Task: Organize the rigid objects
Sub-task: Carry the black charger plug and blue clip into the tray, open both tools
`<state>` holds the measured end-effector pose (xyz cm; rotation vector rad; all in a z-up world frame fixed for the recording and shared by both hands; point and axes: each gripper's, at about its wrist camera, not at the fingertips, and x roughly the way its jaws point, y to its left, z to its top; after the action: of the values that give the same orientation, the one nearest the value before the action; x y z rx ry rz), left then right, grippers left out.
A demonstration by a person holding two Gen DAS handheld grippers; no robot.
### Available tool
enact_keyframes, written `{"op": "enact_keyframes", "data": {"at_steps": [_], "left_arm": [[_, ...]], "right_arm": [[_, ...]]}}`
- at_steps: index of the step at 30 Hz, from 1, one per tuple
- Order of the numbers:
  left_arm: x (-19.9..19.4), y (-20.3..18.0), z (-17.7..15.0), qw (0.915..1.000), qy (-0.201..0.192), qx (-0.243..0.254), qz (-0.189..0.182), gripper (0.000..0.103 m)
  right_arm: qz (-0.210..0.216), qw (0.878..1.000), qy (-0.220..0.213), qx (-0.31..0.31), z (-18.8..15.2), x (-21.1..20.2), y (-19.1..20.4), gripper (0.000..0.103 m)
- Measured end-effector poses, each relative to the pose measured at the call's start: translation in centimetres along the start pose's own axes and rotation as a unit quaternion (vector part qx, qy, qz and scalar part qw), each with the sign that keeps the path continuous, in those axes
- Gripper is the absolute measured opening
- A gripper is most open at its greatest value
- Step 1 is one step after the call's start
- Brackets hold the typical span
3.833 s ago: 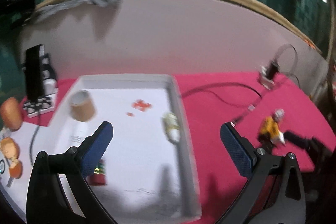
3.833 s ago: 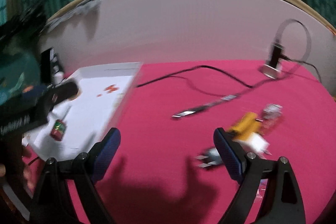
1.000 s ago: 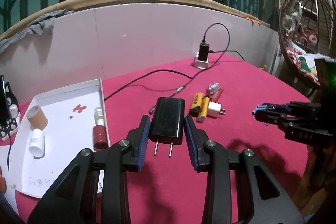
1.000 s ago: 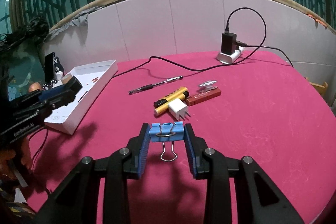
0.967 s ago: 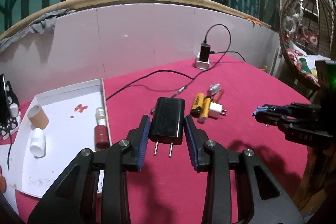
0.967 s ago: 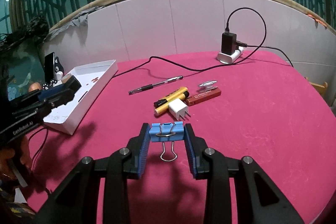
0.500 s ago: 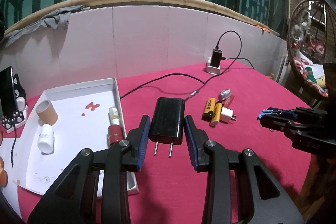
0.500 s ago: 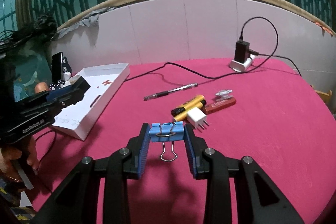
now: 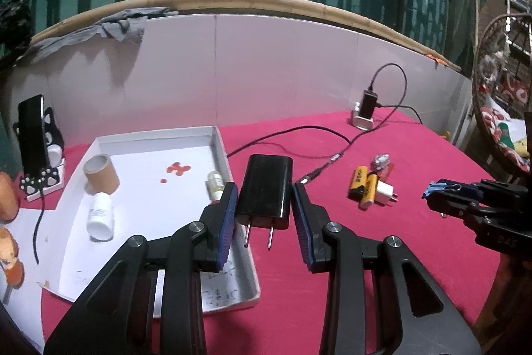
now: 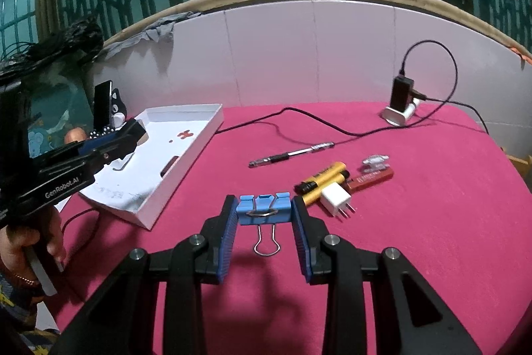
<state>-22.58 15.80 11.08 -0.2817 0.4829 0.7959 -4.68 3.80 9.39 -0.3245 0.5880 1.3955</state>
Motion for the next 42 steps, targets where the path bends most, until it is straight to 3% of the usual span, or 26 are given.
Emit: {"op": "enact_keyframes", "data": {"at_steps": [17,26,28,33,37,42], "left_arm": [[-1.4,5.7,0.4,0.9974,-0.023,-0.054,0.042,0.033],[-2.5,10.6,0.3,0.9907,-0.033,-0.107,0.076,0.032],[-1.8,10.7,0.1,0.9925,-0.011,-0.100,0.069,0.032],[2.0,9.1,-1.0,0.9932,0.084,-0.081,0.001,0.035],[3.0,9.2,-1.3,0.9909,0.098,-0.091,0.018,0.035],[2.5,10.3,-1.1,0.9896,0.084,-0.097,0.065,0.035]], "right_arm": [[0.025,0.998,-0.005,-0.056,3.2,2.2,5.4,0.032],[0.046,0.996,-0.012,-0.077,4.6,3.1,8.0,0.032],[0.050,0.996,-0.011,-0.078,4.5,3.2,8.4,0.032],[0.056,0.996,-0.006,-0.067,3.9,3.1,8.2,0.032],[0.056,0.997,-0.007,-0.056,4.0,3.0,7.6,0.032],[0.074,0.995,-0.004,-0.067,4.7,3.8,8.9,0.032]]}}
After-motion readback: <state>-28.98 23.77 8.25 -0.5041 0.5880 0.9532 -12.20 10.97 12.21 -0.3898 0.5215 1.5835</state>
